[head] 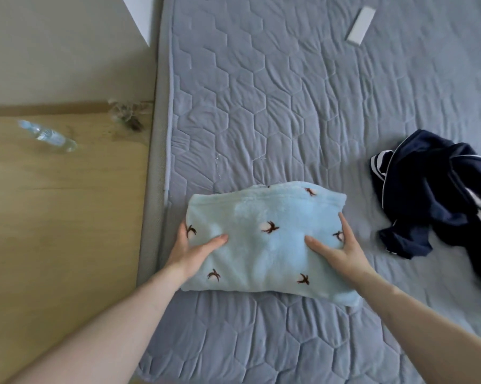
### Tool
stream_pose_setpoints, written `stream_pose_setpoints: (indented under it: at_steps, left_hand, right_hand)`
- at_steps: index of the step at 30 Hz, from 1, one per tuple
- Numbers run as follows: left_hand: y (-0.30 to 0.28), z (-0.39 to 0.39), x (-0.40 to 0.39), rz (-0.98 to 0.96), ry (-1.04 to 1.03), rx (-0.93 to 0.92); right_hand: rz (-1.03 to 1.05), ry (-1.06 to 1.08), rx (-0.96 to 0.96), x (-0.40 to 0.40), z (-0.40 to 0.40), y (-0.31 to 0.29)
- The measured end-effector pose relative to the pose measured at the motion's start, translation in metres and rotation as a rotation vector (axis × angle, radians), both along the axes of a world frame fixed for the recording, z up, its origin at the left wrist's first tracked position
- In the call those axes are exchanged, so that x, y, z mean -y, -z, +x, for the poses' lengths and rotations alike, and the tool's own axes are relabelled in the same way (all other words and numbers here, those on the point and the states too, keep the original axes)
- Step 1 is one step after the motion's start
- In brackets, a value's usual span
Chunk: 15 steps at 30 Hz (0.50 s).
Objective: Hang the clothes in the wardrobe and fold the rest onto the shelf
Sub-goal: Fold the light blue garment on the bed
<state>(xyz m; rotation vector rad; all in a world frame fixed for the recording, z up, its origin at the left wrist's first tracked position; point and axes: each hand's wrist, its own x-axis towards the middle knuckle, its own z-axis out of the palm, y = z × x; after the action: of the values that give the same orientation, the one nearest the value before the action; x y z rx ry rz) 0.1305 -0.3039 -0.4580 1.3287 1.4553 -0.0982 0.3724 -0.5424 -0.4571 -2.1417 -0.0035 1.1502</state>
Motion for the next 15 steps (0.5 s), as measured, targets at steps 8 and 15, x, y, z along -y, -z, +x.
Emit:
stream_pose_setpoints:
  at_steps: [8,15]
  left_hand:
    - [-0.08,0.01,0.004,-0.113,-0.021,0.136]
    - [-0.249,-0.052,0.042,-0.108,-0.134,0.149]
  right_hand:
    - [0.068,0.095,-0.065,0.003,-0.001,-0.063]
    - [0.151,0.015,-0.119,0.016,-0.029,-0.225]
